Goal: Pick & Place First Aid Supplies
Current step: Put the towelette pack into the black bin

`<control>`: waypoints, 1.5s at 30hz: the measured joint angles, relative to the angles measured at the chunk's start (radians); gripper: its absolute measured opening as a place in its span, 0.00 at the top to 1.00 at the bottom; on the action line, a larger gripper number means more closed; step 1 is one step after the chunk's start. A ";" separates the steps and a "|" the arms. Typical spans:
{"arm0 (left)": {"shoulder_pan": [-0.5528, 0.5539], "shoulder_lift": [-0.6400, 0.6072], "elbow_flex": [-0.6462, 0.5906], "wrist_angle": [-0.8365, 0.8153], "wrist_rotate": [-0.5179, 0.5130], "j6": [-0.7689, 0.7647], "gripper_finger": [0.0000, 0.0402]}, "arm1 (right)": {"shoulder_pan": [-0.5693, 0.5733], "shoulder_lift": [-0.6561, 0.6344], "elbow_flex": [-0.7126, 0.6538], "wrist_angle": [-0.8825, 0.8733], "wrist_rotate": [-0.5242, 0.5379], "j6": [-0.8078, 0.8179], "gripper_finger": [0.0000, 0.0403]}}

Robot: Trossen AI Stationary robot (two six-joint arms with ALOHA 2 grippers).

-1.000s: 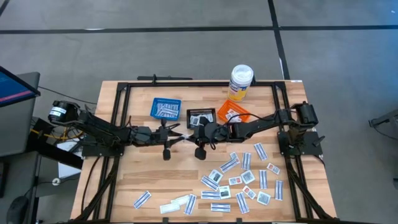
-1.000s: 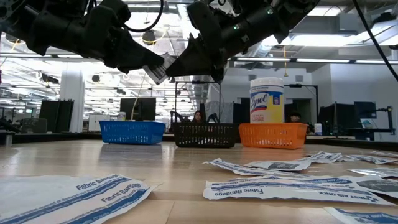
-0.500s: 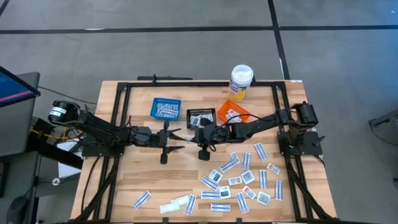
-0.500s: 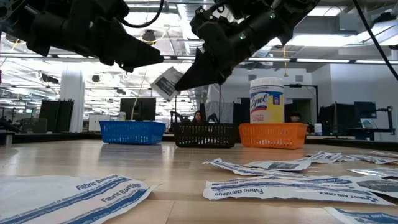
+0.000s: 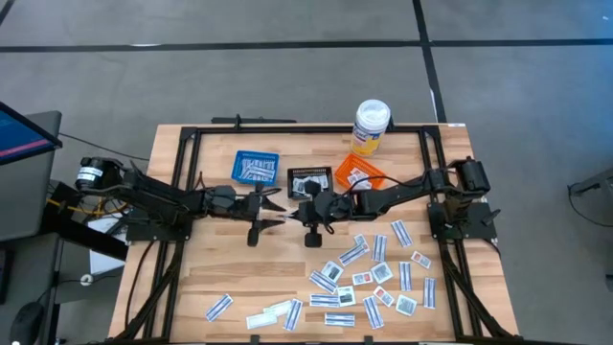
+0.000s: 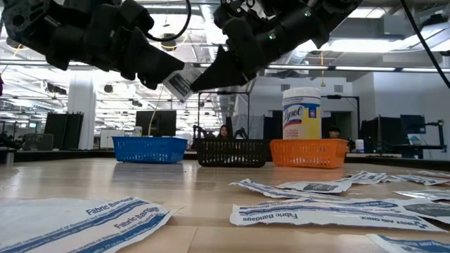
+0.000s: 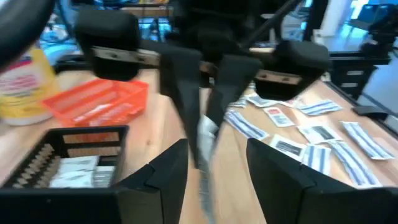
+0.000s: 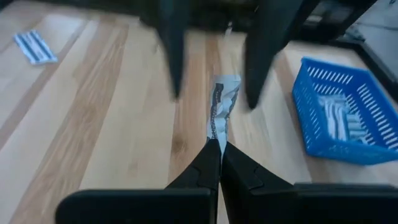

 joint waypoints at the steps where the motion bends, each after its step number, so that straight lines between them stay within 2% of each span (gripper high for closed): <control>1: 0.000 0.009 0.000 0.012 0.004 -0.001 0.59 | -0.002 0.000 0.000 0.015 0.000 0.000 1.00; 6: 0.008 0.060 0.000 0.088 -0.035 0.002 0.61 | -0.005 0.000 0.000 0.037 0.000 0.000 1.00; 12: 0.016 0.115 0.000 0.187 -0.036 0.045 0.67 | -0.005 0.000 0.000 0.033 -0.001 0.002 1.00; 21: 0.016 0.148 0.000 0.196 -0.034 0.079 0.89 | -0.005 0.000 0.000 0.028 0.003 0.002 1.00; 24: 0.016 0.147 -0.002 0.204 -0.036 0.081 0.94 | -0.005 0.000 -0.001 0.015 0.003 0.002 1.00; 37: 0.011 0.146 0.001 0.238 -0.036 0.079 0.86 | -0.006 -0.001 0.000 0.006 0.002 0.034 1.00; 45: 0.011 0.146 0.001 0.233 -0.036 0.086 0.98 | -0.006 -0.001 0.000 0.003 0.002 0.036 1.00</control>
